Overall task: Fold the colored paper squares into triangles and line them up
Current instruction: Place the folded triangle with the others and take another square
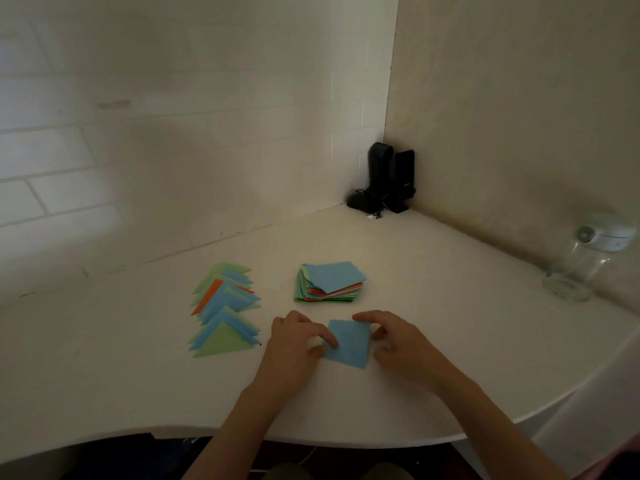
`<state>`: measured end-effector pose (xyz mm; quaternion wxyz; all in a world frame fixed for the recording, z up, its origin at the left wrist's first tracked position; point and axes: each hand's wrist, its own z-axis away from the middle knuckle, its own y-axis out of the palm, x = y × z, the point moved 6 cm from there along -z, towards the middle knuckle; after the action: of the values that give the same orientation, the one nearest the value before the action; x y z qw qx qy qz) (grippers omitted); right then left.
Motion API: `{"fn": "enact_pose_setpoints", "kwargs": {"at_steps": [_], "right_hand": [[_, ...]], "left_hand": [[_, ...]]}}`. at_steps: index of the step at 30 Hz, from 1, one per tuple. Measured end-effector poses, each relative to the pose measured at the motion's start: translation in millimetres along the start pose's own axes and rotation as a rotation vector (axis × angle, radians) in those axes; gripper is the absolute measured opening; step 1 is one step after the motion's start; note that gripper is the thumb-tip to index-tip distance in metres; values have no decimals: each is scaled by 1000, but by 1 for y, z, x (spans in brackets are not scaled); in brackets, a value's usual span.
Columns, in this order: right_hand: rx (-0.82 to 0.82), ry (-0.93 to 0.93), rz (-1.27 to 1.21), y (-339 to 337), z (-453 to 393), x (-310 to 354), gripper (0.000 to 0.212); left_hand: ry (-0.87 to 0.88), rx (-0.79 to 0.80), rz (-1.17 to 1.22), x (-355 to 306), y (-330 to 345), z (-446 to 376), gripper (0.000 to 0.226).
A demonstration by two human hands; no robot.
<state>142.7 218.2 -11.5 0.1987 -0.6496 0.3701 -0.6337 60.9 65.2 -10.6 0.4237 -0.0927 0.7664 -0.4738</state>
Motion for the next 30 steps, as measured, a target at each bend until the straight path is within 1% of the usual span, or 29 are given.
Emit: {"fn": "enact_pose_setpoints", "kwargs": {"at_steps": [2,5,6,8,10,11,13,14,15,16,19,20,25,28,30], "right_hand": [[-16,-101,99,-1,-8,6,55],[-18,-139,225,1,-17,8,40],[-8,-155,263,3,-17,9,36],[-16,-201,323,5,-13,13,29],[-94,-245,354,3,-5,16,23],[-129,-254,363,1,-1,18,20],[-174,-253,376,1,4,19,17],[-185,-252,381,2,6,19,17],[-190,-242,383,2,8,20,16],[-197,-232,387,2,11,20,15],[-211,-206,370,4,18,21,11],[-217,-208,351,5,19,21,12],[-281,-214,282,5,21,16,24],[-298,-135,182,7,18,5,33],[-302,-80,157,8,17,2,39]], "left_hand": [[37,55,-5,-2,-3,-6,31],[98,118,-100,-6,-5,-11,33],[121,109,-124,-6,-5,-10,34],[187,22,-112,-10,-5,-3,33],[255,-53,-134,-17,-4,10,24],[268,-44,-197,-22,0,16,26],[251,-65,-345,-28,6,26,53],[243,-97,-378,-32,6,30,61],[237,-123,-378,-35,6,33,61],[245,-155,-360,-36,6,35,55],[281,-241,-330,-35,5,36,22],[281,-251,-306,-32,4,35,17],[249,-310,-209,-12,-4,32,16],[154,-335,-201,0,-10,31,18],[69,-367,-196,5,-13,32,20]]}}
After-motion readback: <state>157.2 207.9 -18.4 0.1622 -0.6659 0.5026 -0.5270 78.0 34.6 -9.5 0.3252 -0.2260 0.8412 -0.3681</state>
